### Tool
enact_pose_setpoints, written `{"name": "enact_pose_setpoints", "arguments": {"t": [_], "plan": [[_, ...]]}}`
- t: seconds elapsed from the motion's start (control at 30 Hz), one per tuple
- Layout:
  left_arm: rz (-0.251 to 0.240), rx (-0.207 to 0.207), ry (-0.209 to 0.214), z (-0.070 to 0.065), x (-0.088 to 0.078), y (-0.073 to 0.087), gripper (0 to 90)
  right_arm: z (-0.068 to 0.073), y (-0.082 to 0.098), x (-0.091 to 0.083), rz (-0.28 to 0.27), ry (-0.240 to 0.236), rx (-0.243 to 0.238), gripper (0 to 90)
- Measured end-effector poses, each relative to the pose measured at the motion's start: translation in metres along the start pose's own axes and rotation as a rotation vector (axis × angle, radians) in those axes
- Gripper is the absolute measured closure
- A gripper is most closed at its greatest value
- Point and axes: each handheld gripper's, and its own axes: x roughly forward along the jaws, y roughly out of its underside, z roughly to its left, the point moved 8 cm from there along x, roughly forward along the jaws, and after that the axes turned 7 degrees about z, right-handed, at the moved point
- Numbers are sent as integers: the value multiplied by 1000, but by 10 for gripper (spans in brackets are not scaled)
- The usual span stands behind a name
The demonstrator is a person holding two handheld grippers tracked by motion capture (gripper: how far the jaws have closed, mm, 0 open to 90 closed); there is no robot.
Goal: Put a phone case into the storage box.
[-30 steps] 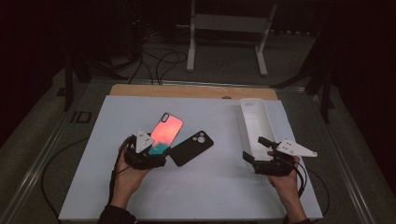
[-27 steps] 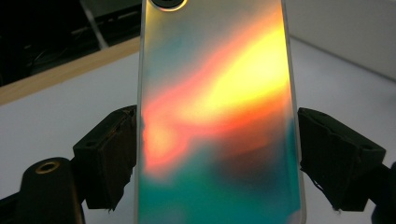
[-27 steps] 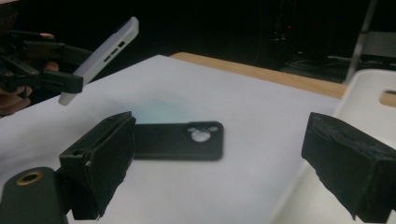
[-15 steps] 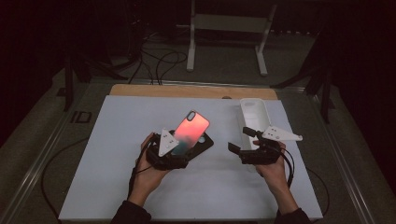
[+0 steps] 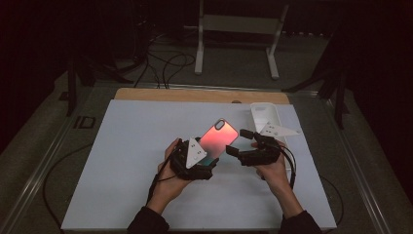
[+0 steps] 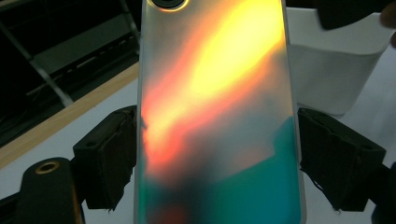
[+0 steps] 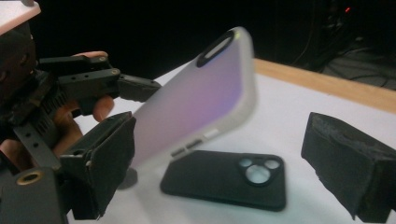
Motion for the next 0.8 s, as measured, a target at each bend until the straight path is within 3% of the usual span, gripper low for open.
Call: {"name": "enact_pose_setpoints", "arguments": {"t": [0.2,0.43,0.7,0.8], "plan": [[-19,12,11,-7,2,-6,169,7,-2,5,25,-51,12,238],[-30,21,12,-12,3,-11,169,11,-3,10,55,-64,42,525],[-26,31,0,-15,6,-11,170,17,-6,9,42,-153,78,780],[-31,49,-29,-16,6,-11,170,20,-6,9,37,-180,94,818]]}}
